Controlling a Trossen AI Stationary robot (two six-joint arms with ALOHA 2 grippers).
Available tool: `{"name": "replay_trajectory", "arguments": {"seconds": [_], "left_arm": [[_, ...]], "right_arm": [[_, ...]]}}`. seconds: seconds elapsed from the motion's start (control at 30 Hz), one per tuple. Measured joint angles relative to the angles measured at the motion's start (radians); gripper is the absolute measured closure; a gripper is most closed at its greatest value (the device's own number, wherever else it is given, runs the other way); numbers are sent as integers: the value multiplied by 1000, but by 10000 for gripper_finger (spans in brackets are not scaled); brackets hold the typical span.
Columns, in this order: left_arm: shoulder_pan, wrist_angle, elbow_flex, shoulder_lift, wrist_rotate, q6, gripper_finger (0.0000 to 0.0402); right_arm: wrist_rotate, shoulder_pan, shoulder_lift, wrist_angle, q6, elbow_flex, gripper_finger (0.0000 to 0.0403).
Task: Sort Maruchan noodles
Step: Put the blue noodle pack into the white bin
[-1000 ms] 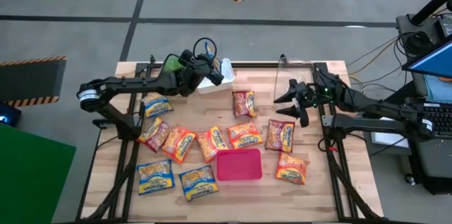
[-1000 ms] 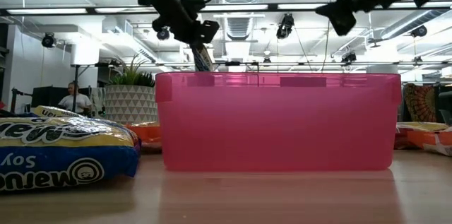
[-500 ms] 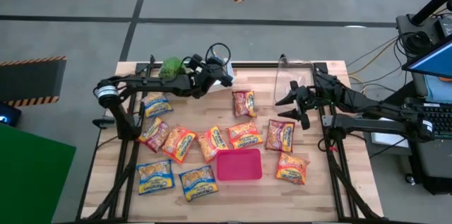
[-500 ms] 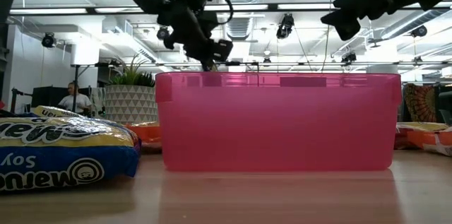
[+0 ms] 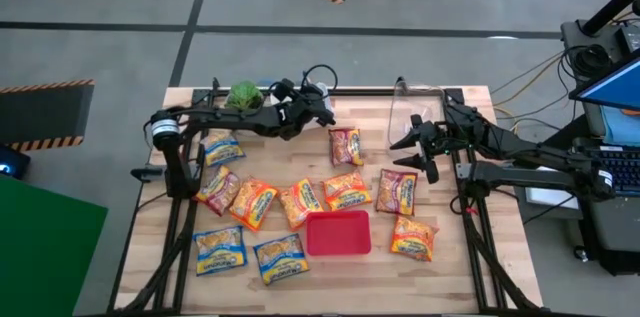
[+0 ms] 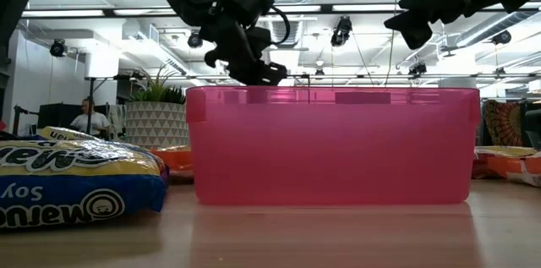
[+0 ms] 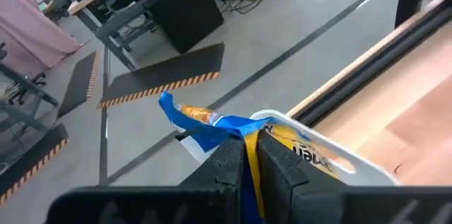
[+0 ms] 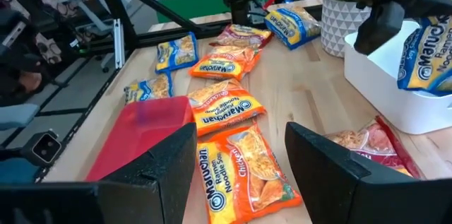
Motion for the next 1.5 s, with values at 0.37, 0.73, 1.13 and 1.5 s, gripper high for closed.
{"name": "replay_trajectory", "arguments": {"seconds": [0.37, 0.73, 1.13, 1.5], "left_arm": [[8, 3, 64, 22, -127, 37, 385], [18, 9, 75, 107, -75, 12, 384], [13, -28, 163, 189, 15, 51, 384], [13, -156, 213, 189, 143, 5, 365]], "right_arm": [[6, 0, 0, 1, 14, 0, 197], [6, 0, 0, 0, 14, -1, 197], [6, 0, 1, -4, 15, -1, 197], [6, 0, 1, -8, 41, -1, 197]]}}
